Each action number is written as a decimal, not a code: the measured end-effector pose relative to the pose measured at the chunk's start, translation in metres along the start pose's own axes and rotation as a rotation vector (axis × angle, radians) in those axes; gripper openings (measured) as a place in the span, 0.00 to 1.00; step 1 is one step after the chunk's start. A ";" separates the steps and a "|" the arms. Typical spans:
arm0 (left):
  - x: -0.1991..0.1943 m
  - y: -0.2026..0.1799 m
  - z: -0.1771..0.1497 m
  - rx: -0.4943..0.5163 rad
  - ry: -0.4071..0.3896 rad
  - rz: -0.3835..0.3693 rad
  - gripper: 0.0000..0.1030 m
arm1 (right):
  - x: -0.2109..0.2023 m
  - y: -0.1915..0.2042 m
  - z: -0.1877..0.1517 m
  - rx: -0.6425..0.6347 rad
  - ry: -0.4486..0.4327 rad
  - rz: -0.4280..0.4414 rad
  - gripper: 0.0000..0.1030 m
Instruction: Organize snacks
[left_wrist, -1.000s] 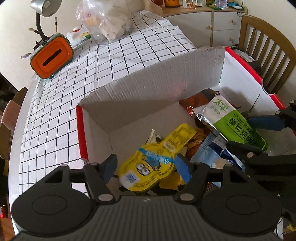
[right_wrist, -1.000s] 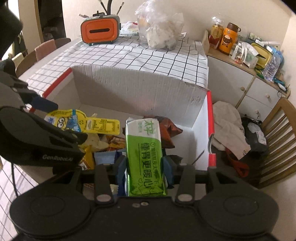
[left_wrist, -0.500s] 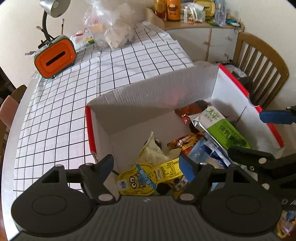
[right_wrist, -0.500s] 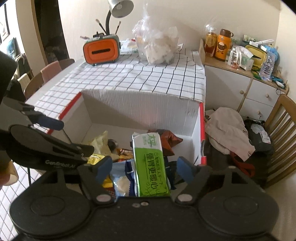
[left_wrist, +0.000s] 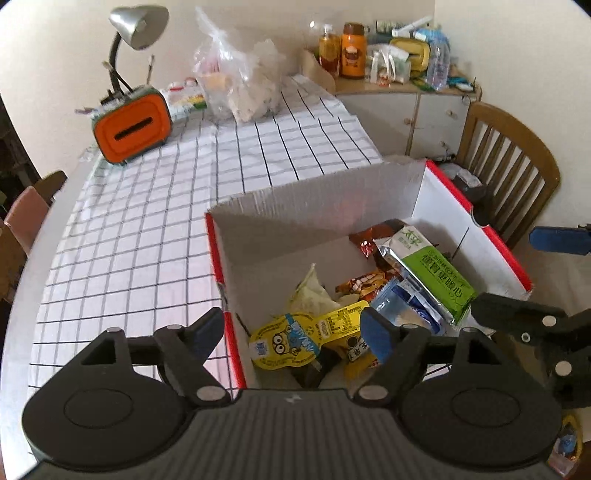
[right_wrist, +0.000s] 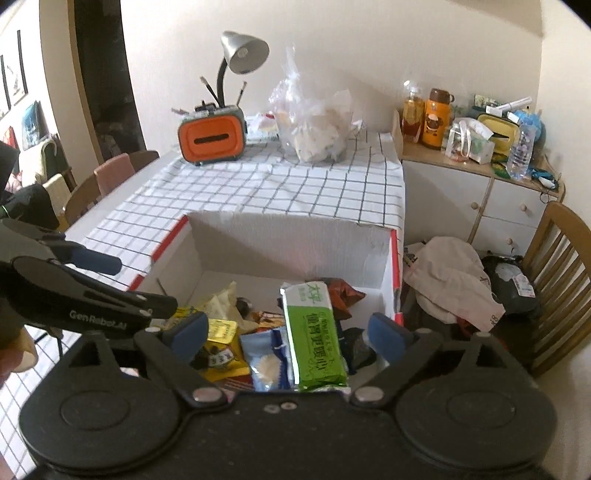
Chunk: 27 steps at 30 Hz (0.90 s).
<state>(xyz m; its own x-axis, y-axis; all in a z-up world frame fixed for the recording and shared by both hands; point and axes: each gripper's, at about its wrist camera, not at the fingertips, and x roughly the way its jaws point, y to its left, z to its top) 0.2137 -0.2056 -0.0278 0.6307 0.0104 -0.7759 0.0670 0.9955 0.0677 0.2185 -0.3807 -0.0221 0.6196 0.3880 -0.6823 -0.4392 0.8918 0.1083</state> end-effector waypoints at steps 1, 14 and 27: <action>-0.004 0.000 -0.001 0.002 -0.011 0.002 0.78 | -0.003 0.002 -0.001 0.002 -0.005 0.006 0.93; -0.054 -0.001 -0.018 -0.012 -0.130 -0.024 0.83 | -0.036 0.021 -0.010 -0.019 -0.089 0.018 1.00; -0.074 -0.001 -0.032 -0.047 -0.163 -0.057 0.84 | -0.060 0.022 -0.016 0.021 -0.123 0.043 1.00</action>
<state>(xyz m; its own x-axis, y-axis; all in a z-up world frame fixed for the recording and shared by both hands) 0.1426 -0.2041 0.0095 0.7444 -0.0584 -0.6652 0.0728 0.9973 -0.0061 0.1608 -0.3883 0.0099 0.6757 0.4506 -0.5833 -0.4546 0.8777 0.1514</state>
